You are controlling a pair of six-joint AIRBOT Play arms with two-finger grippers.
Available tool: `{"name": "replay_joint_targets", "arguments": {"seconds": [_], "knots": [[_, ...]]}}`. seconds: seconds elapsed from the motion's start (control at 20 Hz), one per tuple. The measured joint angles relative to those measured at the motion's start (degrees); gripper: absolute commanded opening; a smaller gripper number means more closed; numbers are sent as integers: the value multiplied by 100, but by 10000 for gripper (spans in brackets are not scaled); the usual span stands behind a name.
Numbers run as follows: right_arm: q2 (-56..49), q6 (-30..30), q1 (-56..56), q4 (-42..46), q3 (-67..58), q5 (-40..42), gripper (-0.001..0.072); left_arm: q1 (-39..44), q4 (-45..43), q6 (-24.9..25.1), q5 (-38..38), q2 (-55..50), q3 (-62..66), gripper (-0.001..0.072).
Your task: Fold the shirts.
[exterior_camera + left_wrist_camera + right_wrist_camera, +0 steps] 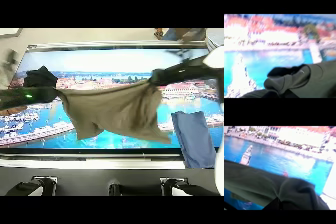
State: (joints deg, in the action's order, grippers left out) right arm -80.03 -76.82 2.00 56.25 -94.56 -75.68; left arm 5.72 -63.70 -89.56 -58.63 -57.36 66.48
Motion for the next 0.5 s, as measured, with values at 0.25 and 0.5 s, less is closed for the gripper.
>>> {"name": "replay_joint_targets", "arguments": {"seconds": [0.25,0.5], "knots": [[-1808,-52,0,-1622,50,503,43,-2,-48,-42,669,-1600,-179,39],[-2262,-361,-72,-2031,28,791,582,-33,146,-44,955,-2588,116,565]]}}
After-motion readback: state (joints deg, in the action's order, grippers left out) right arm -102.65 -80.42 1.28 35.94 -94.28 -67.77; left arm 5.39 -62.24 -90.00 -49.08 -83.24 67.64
